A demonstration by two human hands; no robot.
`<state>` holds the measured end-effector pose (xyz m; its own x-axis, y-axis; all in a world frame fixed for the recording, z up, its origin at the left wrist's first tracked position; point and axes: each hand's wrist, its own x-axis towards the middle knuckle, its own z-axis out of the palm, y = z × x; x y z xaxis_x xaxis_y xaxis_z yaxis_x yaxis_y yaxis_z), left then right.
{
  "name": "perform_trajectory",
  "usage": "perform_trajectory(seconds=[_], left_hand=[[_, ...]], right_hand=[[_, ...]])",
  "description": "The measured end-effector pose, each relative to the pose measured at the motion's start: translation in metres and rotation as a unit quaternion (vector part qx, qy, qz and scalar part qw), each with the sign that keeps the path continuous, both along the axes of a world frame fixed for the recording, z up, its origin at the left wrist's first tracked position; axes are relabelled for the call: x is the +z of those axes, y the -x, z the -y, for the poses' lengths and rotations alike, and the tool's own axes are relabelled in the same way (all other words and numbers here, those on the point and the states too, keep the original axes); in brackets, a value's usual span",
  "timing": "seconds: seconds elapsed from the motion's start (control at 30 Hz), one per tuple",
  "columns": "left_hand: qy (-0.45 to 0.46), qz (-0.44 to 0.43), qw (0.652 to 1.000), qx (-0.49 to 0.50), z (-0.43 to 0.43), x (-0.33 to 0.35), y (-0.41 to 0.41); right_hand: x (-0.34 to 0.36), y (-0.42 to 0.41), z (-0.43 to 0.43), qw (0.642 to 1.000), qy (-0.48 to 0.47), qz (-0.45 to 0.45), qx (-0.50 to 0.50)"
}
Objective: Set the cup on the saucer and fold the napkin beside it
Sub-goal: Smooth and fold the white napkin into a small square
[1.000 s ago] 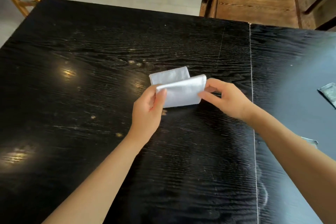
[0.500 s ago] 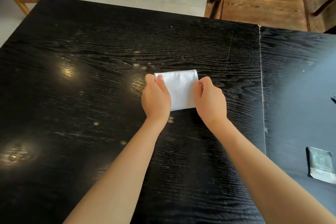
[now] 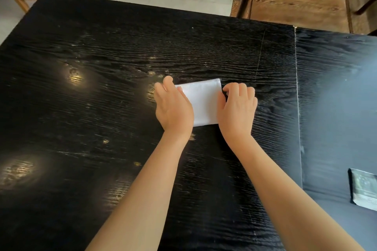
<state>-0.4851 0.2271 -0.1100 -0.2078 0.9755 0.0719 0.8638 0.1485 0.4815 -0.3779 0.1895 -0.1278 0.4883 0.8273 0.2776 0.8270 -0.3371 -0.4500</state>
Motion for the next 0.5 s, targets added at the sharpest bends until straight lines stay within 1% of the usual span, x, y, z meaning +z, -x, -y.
perform_trajectory(seconds=[0.03,0.07,0.1,0.13,0.17,0.2,0.23,0.3,0.5], left_hand=[[-0.021,-0.004,1.000,-0.017,0.000,0.001,0.003],[-0.052,-0.009,0.997,-0.053,0.000,0.002,0.006],[-0.082,-0.026,0.990,-0.107,0.000,0.002,0.009],[-0.094,-0.054,0.980,-0.169,0.001,0.001,0.011],[-0.079,-0.085,0.968,-0.223,0.001,-0.001,0.013],[-0.044,-0.110,0.959,-0.258,0.002,-0.004,0.015],[0.001,-0.121,0.955,-0.270,0.001,-0.007,0.016],[0.062,-0.129,0.955,-0.260,-0.002,-0.015,0.019],[0.084,-0.144,0.950,-0.265,-0.005,-0.019,0.022]], right_hand=[[0.002,-0.001,-0.001,1.000,-0.005,-0.019,0.007],[0.005,-0.001,-0.002,0.999,-0.010,-0.027,0.031],[0.009,-0.001,-0.004,0.997,-0.004,-0.020,0.078],[0.011,-0.001,-0.006,0.990,0.020,-0.006,0.141],[0.012,0.001,-0.008,0.977,0.064,0.009,0.203],[0.013,0.002,-0.011,0.961,0.116,0.019,0.251],[0.012,0.002,-0.013,0.947,0.159,0.025,0.279],[0.007,0.001,-0.016,0.936,0.199,0.036,0.287],[0.007,-0.008,-0.016,0.917,0.235,0.086,0.310]])
